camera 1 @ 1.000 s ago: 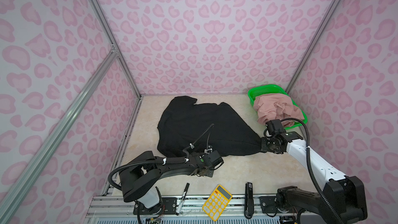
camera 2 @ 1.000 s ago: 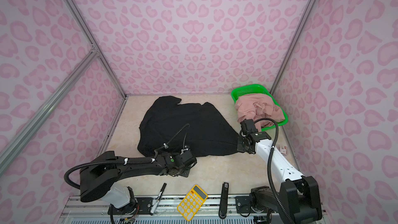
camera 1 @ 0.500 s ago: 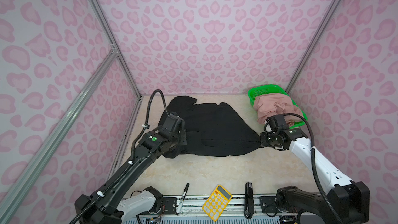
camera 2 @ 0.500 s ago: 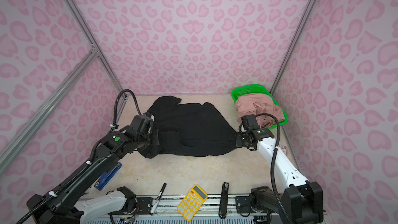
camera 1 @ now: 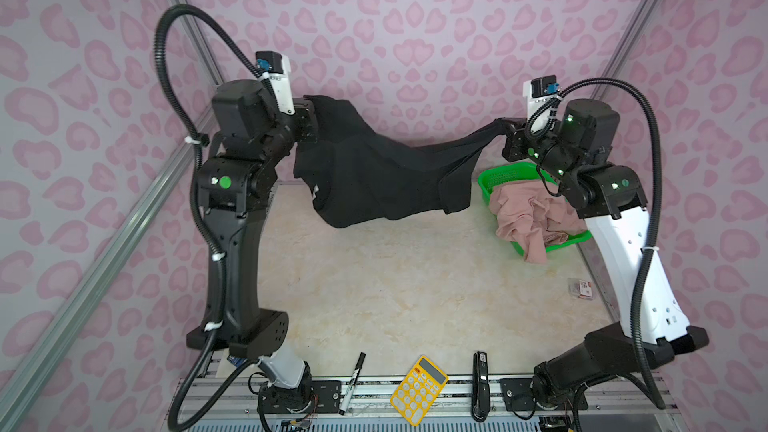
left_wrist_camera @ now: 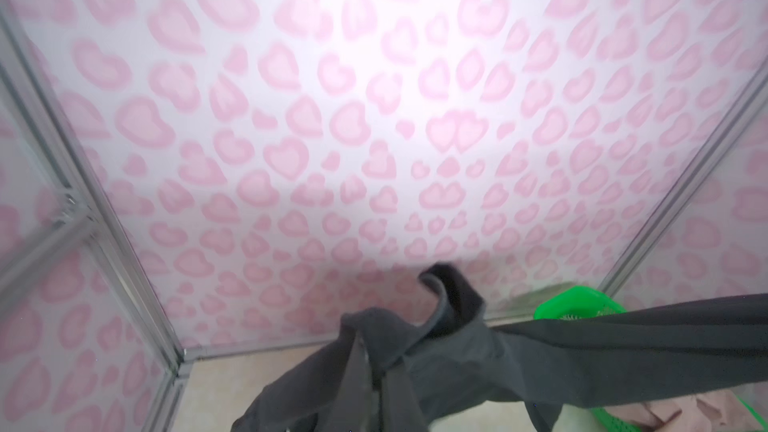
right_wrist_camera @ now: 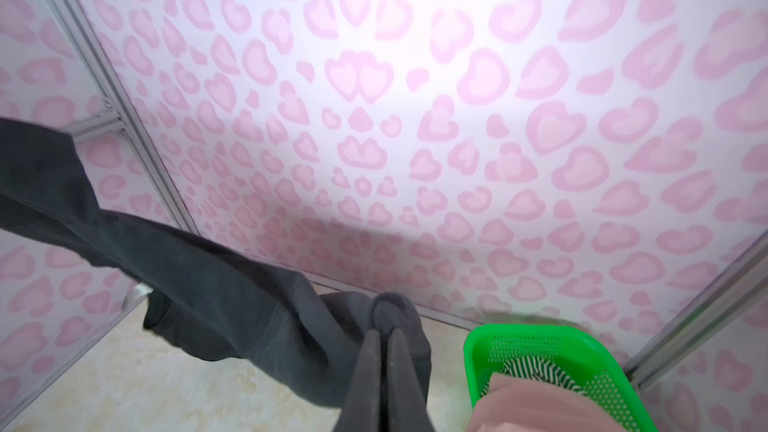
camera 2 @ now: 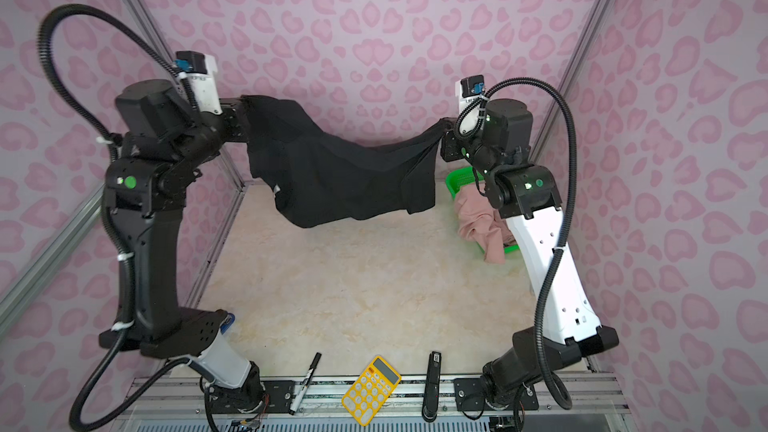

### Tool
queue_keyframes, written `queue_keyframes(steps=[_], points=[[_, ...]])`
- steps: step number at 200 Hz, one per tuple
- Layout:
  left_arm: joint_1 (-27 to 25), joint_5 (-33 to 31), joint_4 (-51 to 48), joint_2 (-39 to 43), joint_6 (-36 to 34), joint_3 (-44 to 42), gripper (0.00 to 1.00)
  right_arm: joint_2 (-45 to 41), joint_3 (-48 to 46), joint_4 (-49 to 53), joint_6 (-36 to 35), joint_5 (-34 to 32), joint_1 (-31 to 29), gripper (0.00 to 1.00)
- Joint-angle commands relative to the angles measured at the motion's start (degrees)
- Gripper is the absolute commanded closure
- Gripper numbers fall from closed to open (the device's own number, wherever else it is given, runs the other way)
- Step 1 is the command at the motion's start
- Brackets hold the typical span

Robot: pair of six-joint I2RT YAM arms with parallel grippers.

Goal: Fold and stack the mixed laundry pile
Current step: 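Lift the dark grey shirt high with both grippers by its hem corners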

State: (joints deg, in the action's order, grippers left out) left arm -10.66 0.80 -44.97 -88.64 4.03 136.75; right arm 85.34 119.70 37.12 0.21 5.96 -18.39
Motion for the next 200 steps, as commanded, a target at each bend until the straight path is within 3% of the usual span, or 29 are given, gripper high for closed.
queue_keyframes(steps=[1,31,54,87,111,121,144,162,188,200], points=[[0.0,-0.9,4.4,11.0,-4.3,-11.9,0.97,-5.3,-6.0,2.4,-2.9,-2.5,-1.8,1.0],[0.1,-0.7,0.9,25.7,-5.9,-25.2,0.97,-15.3,-21.1,9.4,-1.6,-5.8,-3.3,1.0],[0.1,1.0,-3.1,31.4,-5.4,-32.4,0.97,-19.8,-28.8,14.4,1.1,-5.2,-3.4,1.0],[0.0,-0.9,1.2,32.0,-4.3,-43.6,0.97,-19.1,-34.1,13.9,3.1,-4.3,-2.7,1.0],[0.5,-2.5,9.3,25.1,-4.7,-46.5,0.97,-11.7,-36.2,6.1,3.8,0.1,0.1,1.0],[1.4,-2.1,11.9,19.8,-4.8,-44.3,0.97,-7.2,-35.1,2.5,4.2,2.1,1.8,1.0],[5.3,0.7,14.6,6.5,-3.0,-33.0,0.97,5.3,-22.3,-2.8,4.7,5.8,4.3,1.0],[8.4,2.8,12.5,-4.2,-1.5,-18.1,0.97,15.5,-7.0,-1.6,3.5,7.5,4.4,1.0],[11.0,4.6,6.4,-18.1,-2.6,10.4,0.97,26.4,17.2,1.7,1.8,9.9,4.4,1.0],[12.4,8.6,9.2,-20.1,-3.2,15.6,0.97,29.8,25.6,2.1,0.8,10.3,4.4,1.0]])
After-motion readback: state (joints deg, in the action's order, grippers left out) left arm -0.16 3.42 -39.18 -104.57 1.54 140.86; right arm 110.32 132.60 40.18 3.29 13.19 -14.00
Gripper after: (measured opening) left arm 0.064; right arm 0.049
